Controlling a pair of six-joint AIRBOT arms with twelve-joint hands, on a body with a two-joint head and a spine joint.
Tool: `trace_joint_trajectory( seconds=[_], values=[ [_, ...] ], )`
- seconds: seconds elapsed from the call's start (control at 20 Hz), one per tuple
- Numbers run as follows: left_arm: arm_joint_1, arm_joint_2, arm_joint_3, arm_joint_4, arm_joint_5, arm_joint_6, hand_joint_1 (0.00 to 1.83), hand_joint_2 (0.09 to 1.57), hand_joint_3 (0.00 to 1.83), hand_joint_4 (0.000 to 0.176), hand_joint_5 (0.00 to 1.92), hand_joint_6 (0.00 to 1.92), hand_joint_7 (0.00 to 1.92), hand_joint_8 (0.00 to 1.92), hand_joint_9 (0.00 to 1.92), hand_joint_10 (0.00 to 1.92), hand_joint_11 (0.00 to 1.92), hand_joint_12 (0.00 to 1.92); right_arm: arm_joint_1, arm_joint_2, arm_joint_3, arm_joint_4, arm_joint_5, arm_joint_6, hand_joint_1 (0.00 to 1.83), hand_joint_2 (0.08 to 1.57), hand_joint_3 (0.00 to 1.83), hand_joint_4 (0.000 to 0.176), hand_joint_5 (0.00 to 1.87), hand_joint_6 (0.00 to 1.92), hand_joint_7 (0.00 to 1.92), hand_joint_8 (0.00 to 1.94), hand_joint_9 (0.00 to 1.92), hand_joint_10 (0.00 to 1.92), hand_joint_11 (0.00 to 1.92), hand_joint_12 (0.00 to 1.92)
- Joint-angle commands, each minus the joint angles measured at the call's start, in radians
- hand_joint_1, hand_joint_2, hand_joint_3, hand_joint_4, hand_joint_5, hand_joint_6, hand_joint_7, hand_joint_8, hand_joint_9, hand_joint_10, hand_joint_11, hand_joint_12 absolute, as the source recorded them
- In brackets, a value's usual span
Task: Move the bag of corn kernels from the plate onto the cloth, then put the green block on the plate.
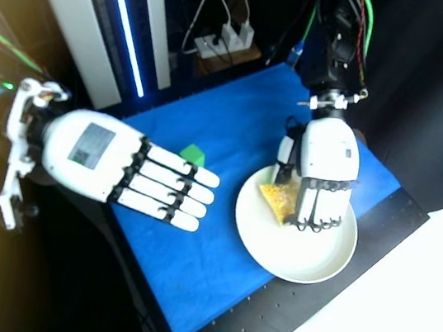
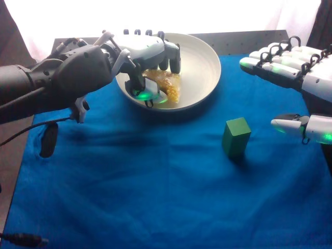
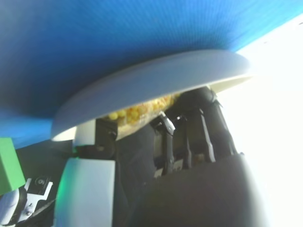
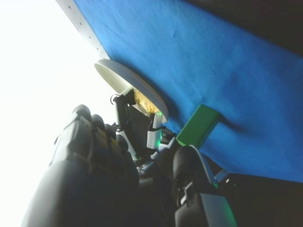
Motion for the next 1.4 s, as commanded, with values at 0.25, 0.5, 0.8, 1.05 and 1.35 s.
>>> trace_joint_trajectory(
  seconds=[0.25, 0.5, 0.8, 1.05, 1.35],
  values=[
    [0.003, 0.004, 0.0, 0.015, -0.047, 0.016, 1.26, 1.38, 0.0, 0.0, 0.54, 1.6, 0.35, 1.84, 0.52, 1.84, 0.43, 1.9, 0.007, -0.001, 0.001, 0.014, 0.118, 0.002, 0.61, 1.34, 0.0, 0.0, 0.0, 0.0, 0.0, 0.0, 0.0, 0.0, 0.0, 0.0],
    [0.002, 0.041, -0.044, 0.033, -0.086, 0.017, 1.5, 1.21, 0.0, 0.0, 0.43, 1.41, 0.19, 1.54, 0.6, 1.57, 0.48, 1.8, 0.005, -0.001, 0.0, 0.014, 0.118, 0.003, 0.65, 1.33, 0.0, 0.0, 0.0, 0.0, 0.0, 0.0, 0.0, 0.0, 0.0, 0.0],
    [-0.015, 0.15, -0.19, 0.188, -0.228, -0.059, 1.25, 1.39, 0.0, 0.0, 0.49, 1.73, 0.34, 1.79, 0.54, 1.82, 0.49, 1.84, -0.003, -0.001, -0.002, 0.021, 0.118, 0.004, 0.59, 1.34, 0.0, 0.0, 0.0, 0.0, 0.0, 0.0, 0.0, 0.0, 0.01, 0.0],
    [-0.01, 0.281, -0.367, 0.345, -0.4, -0.108, 1.21, 1.43, 0.0, 0.0, 0.39, 1.75, 0.33, 1.9, 0.5, 1.92, 0.42, 1.92, -0.01, -0.001, -0.008, 0.03, 0.119, 0.004, 0.68, 1.33, 0.0, 0.0, 0.0, 0.0, 0.0, 0.0, 0.0, 0.0, 0.0, 0.0],
    [0.134, 0.439, -0.532, 0.498, -0.609, -0.331, 1.23, 1.41, 0.0, 0.0, 0.44, 1.66, 0.37, 1.86, 0.52, 1.92, 0.52, 1.92, -0.018, 0.001, -0.017, 0.042, 0.119, 0.004, 0.67, 1.34, 0.0, 0.0, 0.0, 0.0, 0.0, 0.0, 0.0, 0.0, 0.0, 0.0]
  ],
)
